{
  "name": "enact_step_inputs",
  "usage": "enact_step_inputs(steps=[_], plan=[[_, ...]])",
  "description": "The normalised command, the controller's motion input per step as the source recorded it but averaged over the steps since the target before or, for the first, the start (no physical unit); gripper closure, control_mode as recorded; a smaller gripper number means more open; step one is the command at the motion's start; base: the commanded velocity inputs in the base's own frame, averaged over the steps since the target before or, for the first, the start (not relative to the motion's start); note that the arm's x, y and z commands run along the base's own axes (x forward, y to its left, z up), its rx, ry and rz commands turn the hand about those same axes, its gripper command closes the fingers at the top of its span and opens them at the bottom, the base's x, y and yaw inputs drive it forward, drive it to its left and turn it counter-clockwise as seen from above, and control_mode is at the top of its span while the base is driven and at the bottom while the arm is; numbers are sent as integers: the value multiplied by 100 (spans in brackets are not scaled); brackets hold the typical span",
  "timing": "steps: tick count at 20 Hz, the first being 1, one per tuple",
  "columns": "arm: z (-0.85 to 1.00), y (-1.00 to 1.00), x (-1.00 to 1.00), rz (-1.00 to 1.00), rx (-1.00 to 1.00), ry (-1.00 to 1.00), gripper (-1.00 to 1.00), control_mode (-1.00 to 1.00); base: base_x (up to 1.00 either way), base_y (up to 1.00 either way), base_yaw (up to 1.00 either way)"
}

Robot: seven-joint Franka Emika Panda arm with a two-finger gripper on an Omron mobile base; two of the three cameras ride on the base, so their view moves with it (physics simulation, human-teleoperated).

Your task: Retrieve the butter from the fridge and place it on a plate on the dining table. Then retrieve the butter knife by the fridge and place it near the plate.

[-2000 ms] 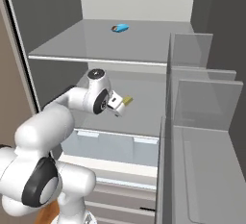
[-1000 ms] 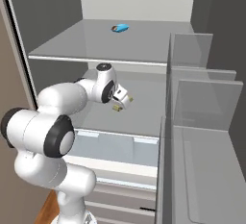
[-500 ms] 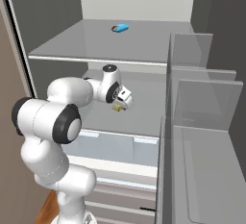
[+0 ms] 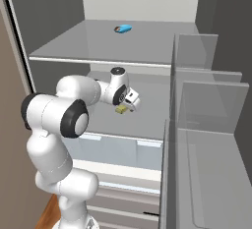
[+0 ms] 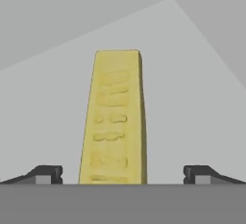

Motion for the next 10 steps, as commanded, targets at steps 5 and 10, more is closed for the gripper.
enact_step_inputs(steps=[5, 10], plan=[[-8, 0, 18, 0, 0, 0, -100, -100, 0, 0, 0], [-19, 0, 2, 0, 0, 0, -100, -100, 0, 0, 0]])
